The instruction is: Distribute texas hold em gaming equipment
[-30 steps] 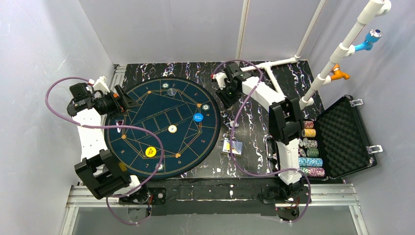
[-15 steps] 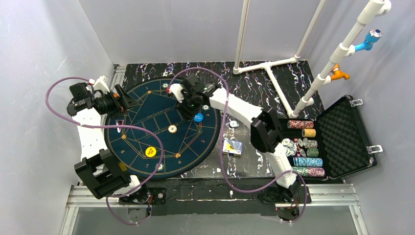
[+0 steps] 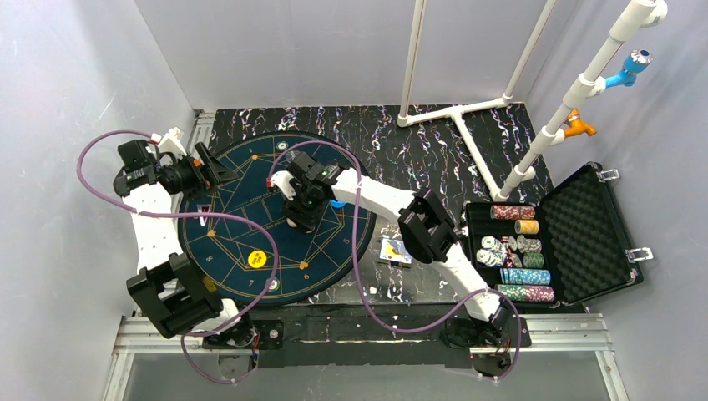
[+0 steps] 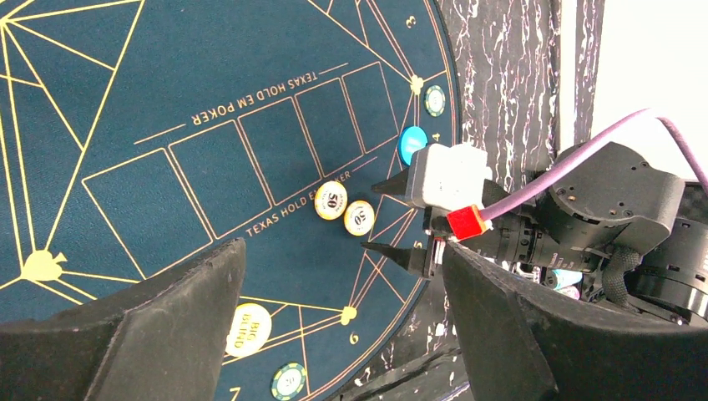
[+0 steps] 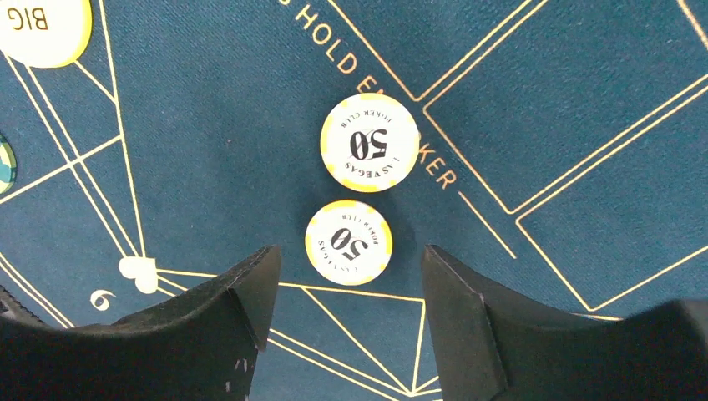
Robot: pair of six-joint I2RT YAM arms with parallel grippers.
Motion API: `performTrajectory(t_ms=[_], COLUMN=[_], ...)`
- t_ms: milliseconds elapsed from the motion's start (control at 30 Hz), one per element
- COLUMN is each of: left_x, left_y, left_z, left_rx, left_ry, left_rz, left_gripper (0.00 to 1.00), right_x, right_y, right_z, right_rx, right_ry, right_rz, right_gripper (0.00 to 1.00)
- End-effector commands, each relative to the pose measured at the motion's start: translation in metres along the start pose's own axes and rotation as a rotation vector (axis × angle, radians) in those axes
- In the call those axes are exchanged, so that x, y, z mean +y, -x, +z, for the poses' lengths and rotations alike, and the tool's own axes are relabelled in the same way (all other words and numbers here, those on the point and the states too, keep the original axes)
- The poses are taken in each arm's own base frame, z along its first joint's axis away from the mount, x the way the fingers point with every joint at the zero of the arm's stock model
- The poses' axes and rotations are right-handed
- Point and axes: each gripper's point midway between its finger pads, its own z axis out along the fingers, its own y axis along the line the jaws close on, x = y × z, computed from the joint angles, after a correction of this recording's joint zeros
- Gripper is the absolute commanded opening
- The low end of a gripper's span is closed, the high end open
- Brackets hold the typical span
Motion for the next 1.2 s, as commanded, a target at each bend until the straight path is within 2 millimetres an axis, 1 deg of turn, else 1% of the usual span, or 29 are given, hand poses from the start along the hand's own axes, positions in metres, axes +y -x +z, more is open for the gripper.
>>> performTrajectory(t_ms=[0, 67, 100, 167, 200, 233, 267, 300, 367, 433, 533, 700, 767, 867, 967, 1033, 1167], left_x=[-0.011, -0.010, -0.009, -0.009, -0.010, -0.012, -0.013, -0.015, -0.019, -0.024, -0.032, -0.034, -0.039, -0.045, -0.046, -0.047, -0.046], left_y=[0.003, 0.003, 0.003, 0.003, 0.003, 0.002, -0.001, -0.005, -0.018, -0.034, -0.058, -0.088, -0.102, -0.122, -0.144, -0.154, -0.169], left_z=[-0.005, -0.005, -0.004, -0.003, -0.002, 0.000, 0.001, 0.005, 0.013, 0.022, 0.038, 0.066, 0.079, 0.095, 0.108, 0.116, 0.130], left_rx=[-0.004, -0.003, -0.001, 0.005, 0.010, 0.021, 0.037, 0.064, 0.133, 0.212, 0.304, 0.452, 0.493, 0.545, 0.594, 0.603, 0.604], left_ry=[-0.036, -0.034, -0.034, -0.044, -0.055, -0.065, -0.070, -0.068, -0.041, -0.031, -0.070, -0.074, -0.114, -0.184, -0.262, -0.324, -0.441], left_rz=[0.031, 0.040, 0.046, 0.055, 0.077, 0.099, 0.132, 0.171, 0.288, 0.424, 0.611, 0.914, 1.028, 1.182, 1.324, 1.421, 1.527], left_gripper=[0.87, 0.87, 0.87, 0.87, 0.86, 0.86, 0.86, 0.86, 0.86, 0.86, 0.86, 0.86, 0.85, 0.84, 0.82, 0.81, 0.79], right_x=[0.002, 0.000, -0.003, -0.011, -0.020, -0.023, -0.031, -0.044, -0.060, -0.074, -0.092, -0.111, -0.120, -0.132, -0.145, -0.152, -0.154], right_y=[0.034, 0.042, 0.046, 0.048, 0.041, 0.035, 0.026, 0.015, -0.007, -0.032, -0.063, -0.111, -0.130, -0.159, -0.178, -0.185, -0.194], right_z=[-0.026, -0.044, -0.056, -0.079, -0.090, -0.099, -0.110, -0.121, -0.140, -0.156, -0.172, -0.194, -0.205, -0.214, -0.223, -0.228, -0.229], right_rx=[-0.101, -0.128, -0.148, -0.173, -0.172, -0.172, -0.172, -0.174, -0.172, -0.169, -0.175, -0.170, -0.178, -0.179, -0.198, -0.229, -0.252], right_ry=[-0.010, -0.026, -0.035, -0.047, -0.055, -0.057, -0.065, -0.081, -0.101, -0.112, -0.133, -0.182, -0.217, -0.237, -0.263, -0.271, -0.253], right_rz=[-0.023, -0.029, -0.028, -0.025, -0.010, -0.006, 0.008, 0.028, 0.061, 0.101, 0.167, 0.250, 0.279, 0.328, 0.376, 0.408, 0.434], right_gripper=[0.76, 0.84, 0.86, 0.88, 0.89, 0.89, 0.90, 0.91, 0.94, 0.97, 0.98, 0.98, 0.98, 0.98, 0.98, 0.98, 0.98])
